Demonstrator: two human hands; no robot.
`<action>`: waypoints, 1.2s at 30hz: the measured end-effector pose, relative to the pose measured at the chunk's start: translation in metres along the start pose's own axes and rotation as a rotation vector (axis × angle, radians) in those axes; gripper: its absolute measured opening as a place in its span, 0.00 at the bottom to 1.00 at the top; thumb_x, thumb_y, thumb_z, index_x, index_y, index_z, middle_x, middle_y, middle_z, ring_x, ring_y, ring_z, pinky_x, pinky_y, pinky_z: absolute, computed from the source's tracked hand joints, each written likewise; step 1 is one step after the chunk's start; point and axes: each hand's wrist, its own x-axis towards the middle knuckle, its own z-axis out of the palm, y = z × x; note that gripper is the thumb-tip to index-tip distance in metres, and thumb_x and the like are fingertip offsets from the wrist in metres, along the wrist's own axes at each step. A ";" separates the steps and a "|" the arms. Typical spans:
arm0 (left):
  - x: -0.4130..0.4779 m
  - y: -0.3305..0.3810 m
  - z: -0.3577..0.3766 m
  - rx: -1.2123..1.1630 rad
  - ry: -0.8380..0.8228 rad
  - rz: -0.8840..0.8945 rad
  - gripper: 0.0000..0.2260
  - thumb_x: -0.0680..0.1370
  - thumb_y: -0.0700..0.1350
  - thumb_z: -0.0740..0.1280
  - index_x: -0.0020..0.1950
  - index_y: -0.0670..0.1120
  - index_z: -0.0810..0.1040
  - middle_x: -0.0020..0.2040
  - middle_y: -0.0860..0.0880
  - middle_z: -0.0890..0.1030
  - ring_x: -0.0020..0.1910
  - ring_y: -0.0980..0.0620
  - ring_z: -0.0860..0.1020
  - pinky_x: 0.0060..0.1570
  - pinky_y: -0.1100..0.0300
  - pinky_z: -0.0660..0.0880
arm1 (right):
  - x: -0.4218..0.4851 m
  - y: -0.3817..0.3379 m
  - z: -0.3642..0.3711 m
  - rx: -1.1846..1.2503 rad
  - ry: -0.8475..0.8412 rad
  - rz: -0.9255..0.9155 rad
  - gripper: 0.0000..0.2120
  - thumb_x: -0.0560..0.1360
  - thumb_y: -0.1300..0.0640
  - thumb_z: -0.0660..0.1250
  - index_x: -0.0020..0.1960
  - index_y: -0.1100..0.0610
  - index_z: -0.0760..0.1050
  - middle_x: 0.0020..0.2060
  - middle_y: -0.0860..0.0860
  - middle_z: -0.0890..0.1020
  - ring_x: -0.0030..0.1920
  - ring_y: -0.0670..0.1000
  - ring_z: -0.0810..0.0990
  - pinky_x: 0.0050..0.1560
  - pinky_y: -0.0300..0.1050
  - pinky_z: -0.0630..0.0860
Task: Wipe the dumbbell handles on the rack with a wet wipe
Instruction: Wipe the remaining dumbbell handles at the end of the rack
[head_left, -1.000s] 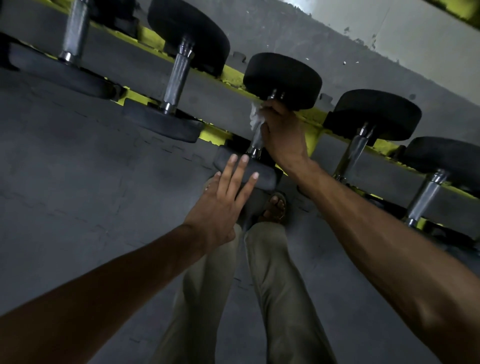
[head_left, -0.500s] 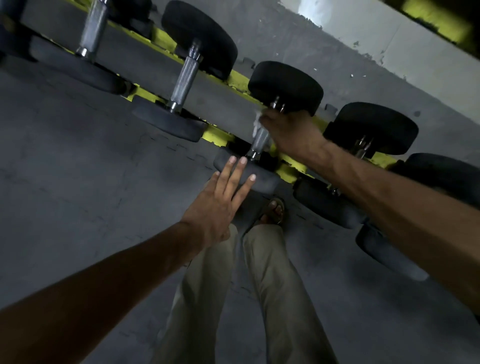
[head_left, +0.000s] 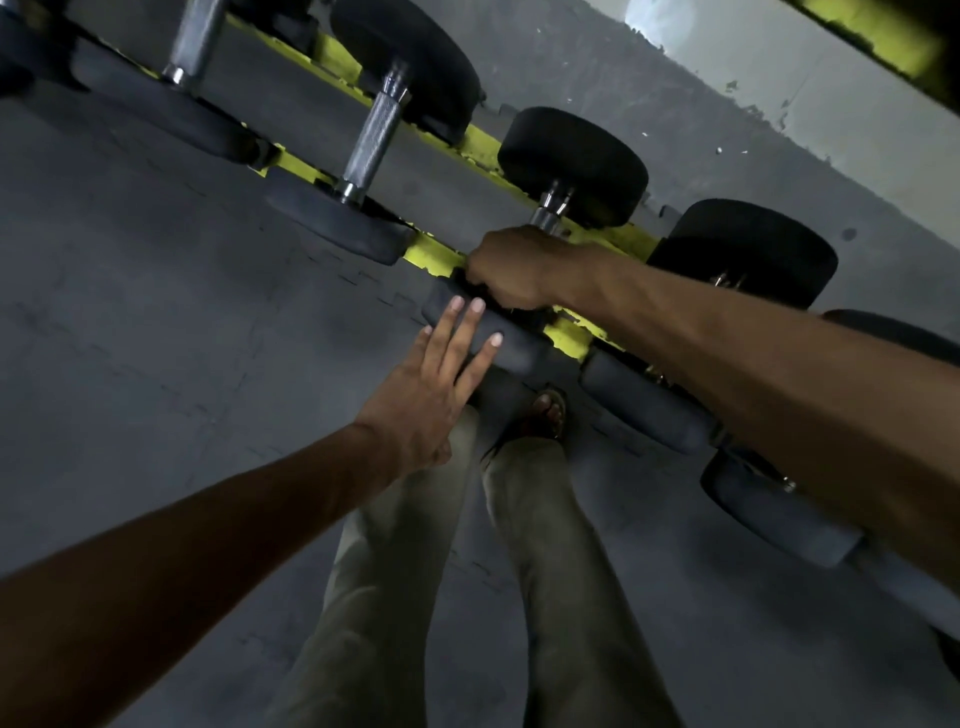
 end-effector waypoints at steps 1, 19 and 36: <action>0.000 0.000 0.000 -0.005 -0.003 -0.002 0.62 0.74 0.73 0.64 0.79 0.34 0.27 0.76 0.25 0.28 0.80 0.24 0.37 0.80 0.38 0.57 | -0.007 0.002 0.007 -0.015 0.090 -0.043 0.06 0.77 0.60 0.63 0.48 0.57 0.79 0.47 0.57 0.82 0.47 0.62 0.83 0.38 0.47 0.73; 0.001 -0.011 0.003 -0.048 0.001 0.080 0.55 0.78 0.66 0.63 0.80 0.35 0.28 0.77 0.25 0.30 0.80 0.24 0.39 0.77 0.36 0.58 | 0.000 0.013 0.073 2.195 0.820 0.901 0.13 0.79 0.67 0.58 0.53 0.62 0.81 0.44 0.58 0.86 0.42 0.54 0.84 0.45 0.47 0.79; 0.001 -0.019 0.005 -0.138 0.003 0.152 0.46 0.81 0.58 0.57 0.80 0.37 0.26 0.77 0.26 0.29 0.79 0.24 0.37 0.79 0.34 0.55 | 0.036 0.015 0.062 2.321 1.137 1.021 0.09 0.82 0.58 0.60 0.49 0.57 0.78 0.42 0.52 0.83 0.41 0.51 0.82 0.47 0.49 0.78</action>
